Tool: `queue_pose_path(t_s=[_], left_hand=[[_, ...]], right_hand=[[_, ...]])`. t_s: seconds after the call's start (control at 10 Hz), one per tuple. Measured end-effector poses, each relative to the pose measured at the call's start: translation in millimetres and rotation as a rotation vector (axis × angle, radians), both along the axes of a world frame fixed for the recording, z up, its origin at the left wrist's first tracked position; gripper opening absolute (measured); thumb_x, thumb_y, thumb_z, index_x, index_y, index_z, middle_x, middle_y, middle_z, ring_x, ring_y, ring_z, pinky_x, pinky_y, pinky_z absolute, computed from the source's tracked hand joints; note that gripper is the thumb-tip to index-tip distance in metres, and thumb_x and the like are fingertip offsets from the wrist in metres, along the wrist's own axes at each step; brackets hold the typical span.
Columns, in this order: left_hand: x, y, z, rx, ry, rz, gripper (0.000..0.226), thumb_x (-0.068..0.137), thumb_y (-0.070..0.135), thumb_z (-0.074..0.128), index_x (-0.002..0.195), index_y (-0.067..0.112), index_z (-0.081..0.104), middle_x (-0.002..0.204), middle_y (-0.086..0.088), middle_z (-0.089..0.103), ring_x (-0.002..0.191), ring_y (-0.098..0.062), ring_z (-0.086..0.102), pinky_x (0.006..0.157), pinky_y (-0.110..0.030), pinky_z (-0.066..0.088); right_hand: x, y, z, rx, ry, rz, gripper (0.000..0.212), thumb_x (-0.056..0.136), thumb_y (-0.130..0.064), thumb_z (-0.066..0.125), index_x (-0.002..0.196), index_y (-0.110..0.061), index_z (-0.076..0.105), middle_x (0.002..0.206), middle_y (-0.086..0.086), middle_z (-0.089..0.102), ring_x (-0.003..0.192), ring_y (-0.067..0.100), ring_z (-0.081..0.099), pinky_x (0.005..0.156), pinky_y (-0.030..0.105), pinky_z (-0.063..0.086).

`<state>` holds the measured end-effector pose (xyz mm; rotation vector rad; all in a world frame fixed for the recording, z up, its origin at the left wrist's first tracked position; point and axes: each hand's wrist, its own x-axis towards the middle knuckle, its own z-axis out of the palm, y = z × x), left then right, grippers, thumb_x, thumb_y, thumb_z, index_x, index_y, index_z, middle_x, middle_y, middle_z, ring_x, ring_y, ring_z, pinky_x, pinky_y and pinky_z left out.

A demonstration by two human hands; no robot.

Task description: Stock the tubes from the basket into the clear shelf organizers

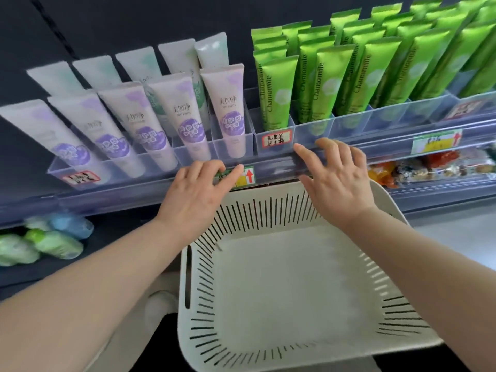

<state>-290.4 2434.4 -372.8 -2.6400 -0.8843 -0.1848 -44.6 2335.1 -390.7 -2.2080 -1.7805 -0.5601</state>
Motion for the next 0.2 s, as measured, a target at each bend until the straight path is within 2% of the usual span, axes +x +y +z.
queue_pose_path(t_s=[0.1,0.2], left_hand=[[0.2,-6.6,4.3,-0.023,0.058,0.028,0.088,0.071,-0.004,0.053,0.149,0.025,0.025,0.126,-0.009,0.040,0.109,-0.029,0.040,0.089,-0.044,0.039],[7.4,-20.6,14.6,-0.103,0.021,0.110,0.087,0.078,-0.002,0.056,0.150,0.029,0.019,0.134,-0.006,0.035,0.118,-0.027,0.035,0.092,-0.042,0.039]], right_hand=[[-10.8,-11.1,11.3,-0.103,-0.003,-0.045,0.059,0.092,-0.041,0.048,0.145,-0.025,0.028,0.141,0.010,0.036,0.128,0.031,0.034,0.102,0.049,0.029],[-18.9,-24.8,22.7,-0.139,0.073,-0.068,0.054,0.094,-0.045,0.042,0.142,-0.021,0.031,0.143,0.008,0.034,0.131,0.028,0.032,0.101,0.047,0.030]])
